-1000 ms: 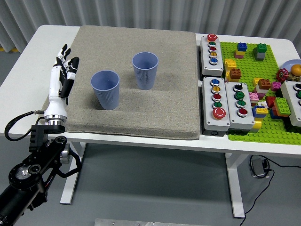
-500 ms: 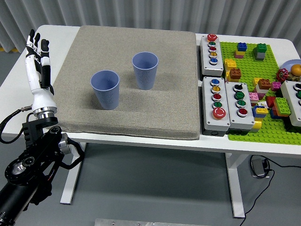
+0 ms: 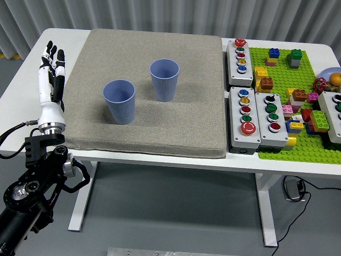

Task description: Pick cup pour cup place

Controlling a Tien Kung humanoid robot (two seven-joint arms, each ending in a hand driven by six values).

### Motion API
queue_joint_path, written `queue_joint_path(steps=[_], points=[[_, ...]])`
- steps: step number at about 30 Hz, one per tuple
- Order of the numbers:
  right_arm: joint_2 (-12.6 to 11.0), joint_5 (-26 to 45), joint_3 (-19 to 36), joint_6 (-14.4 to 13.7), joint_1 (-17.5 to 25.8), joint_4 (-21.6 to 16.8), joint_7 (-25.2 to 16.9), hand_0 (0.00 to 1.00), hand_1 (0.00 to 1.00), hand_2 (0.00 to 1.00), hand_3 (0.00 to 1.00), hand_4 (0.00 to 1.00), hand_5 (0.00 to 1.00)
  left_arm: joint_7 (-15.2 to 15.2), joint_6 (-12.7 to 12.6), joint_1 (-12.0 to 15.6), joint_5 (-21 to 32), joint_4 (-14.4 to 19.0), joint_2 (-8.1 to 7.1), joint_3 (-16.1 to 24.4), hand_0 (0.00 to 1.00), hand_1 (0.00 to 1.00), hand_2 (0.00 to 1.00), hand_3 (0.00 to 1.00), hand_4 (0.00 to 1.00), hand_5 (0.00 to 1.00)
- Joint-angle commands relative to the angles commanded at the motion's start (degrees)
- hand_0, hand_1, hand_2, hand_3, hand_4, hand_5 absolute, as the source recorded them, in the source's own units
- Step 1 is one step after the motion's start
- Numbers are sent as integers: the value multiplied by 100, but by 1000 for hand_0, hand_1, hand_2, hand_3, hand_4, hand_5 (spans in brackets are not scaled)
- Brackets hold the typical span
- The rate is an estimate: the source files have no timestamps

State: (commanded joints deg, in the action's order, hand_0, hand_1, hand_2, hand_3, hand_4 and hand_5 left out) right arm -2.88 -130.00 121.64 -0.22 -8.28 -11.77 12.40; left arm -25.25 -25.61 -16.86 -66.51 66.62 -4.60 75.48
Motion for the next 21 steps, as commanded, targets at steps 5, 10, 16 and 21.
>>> queue_joint_path(steps=[5,10,16,21], points=[[1,0,5,-5,8,0,0,690,661,603,595,2,232,-4,-8,12,-2,25,-3,37,888,895,998,998,730,998],[3,0,9,6,17,0,0,690,661,603,595,2,232,13,41,28,-58,47,2,57,888,895,998,998,730,998],[7,0,16,11,23,-3,4,692,661,603,595,2,231,-45,143,50,146,84,-1,69,889,893,998,998,730,998],[8,0,20,13,39,-3,4,691,660,603,594,2,230,-294,245,70,274,123,2,74,891,882,998,998,732,998]])
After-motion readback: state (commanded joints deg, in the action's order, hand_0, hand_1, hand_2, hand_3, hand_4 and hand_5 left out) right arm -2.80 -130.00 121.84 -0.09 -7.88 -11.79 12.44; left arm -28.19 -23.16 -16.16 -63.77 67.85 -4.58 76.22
